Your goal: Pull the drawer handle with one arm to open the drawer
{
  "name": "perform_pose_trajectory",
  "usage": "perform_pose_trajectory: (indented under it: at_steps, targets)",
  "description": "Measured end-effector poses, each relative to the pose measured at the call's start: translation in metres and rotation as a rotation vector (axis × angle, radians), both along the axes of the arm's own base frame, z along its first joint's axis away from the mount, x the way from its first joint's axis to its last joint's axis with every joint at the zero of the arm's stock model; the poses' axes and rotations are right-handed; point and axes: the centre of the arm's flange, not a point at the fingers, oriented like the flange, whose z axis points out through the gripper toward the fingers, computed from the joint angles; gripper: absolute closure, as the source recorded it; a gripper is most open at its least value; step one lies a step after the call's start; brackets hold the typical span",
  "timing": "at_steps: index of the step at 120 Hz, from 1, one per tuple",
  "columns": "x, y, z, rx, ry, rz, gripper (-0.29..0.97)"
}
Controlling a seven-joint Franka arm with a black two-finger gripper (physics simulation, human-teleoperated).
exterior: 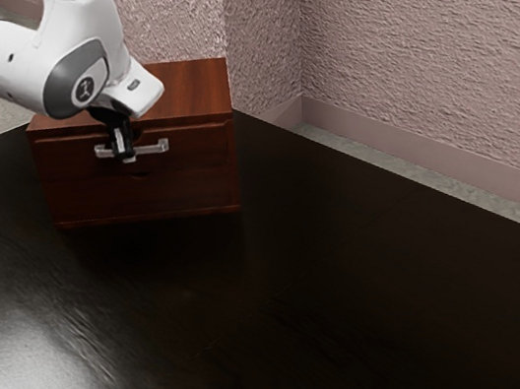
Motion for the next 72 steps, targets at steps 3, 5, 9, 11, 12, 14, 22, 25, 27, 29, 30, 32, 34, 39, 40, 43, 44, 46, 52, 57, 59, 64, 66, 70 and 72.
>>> perform_pose_trajectory:
  at_steps: [3,5,9,11,12,14,22,25,27,29,30,32,34,39,40,43,44,46,52,57,59,64,66,70,72]
  targets:
    - [0.000,-0.002,-0.001,-0.001,0.000,-0.002,0.67]
    - [0.000,-0.002,-0.001,-0.002,0.000,-0.003,0.68]
    - [0.000,-0.004,-0.001,-0.003,0.001,-0.005,0.68]
    - [0.000,-0.004,-0.001,-0.004,0.000,-0.005,0.68]
    - [-0.001,-0.004,-0.001,-0.005,0.000,-0.005,0.68]
    - [-0.002,-0.005,-0.001,-0.007,0.000,-0.005,0.68]
    - [-0.005,-0.006,-0.001,-0.011,0.000,-0.005,0.68]
    - [-0.007,-0.006,0.000,-0.013,0.000,-0.005,0.68]
    - [-0.008,-0.006,-0.001,-0.014,0.000,-0.004,0.68]
    - [-0.008,-0.006,-0.001,-0.015,0.000,-0.004,0.69]
    - [-0.009,-0.006,-0.001,-0.016,0.000,-0.004,0.69]
    - [-0.009,-0.006,-0.001,-0.017,0.000,-0.005,0.69]
    - [-0.010,-0.007,-0.001,-0.018,0.000,-0.005,0.69]
    - [-0.012,-0.009,0.000,-0.020,-0.001,-0.007,0.70]
    - [-0.012,-0.009,0.001,-0.021,-0.001,-0.008,0.70]
    - [-0.013,-0.009,0.001,-0.022,-0.001,-0.008,0.70]
    - [-0.014,-0.010,0.001,-0.023,-0.001,-0.008,0.70]
    - [-0.015,-0.010,0.001,-0.024,-0.001,-0.009,0.70]
    - [-0.017,-0.011,0.001,-0.027,-0.001,-0.010,0.71]
    - [-0.019,-0.012,0.002,-0.029,-0.001,-0.011,0.71]
    - [-0.020,-0.013,0.001,-0.030,-0.001,-0.012,0.71]
    - [-0.022,-0.016,0.002,-0.033,-0.001,-0.016,0.71]
    - [-0.023,-0.017,0.002,-0.034,-0.002,-0.018,0.72]
    - [-0.025,-0.019,0.003,-0.037,-0.003,-0.021,0.72]
    - [-0.027,-0.021,0.004,-0.038,-0.004,-0.023,0.72]
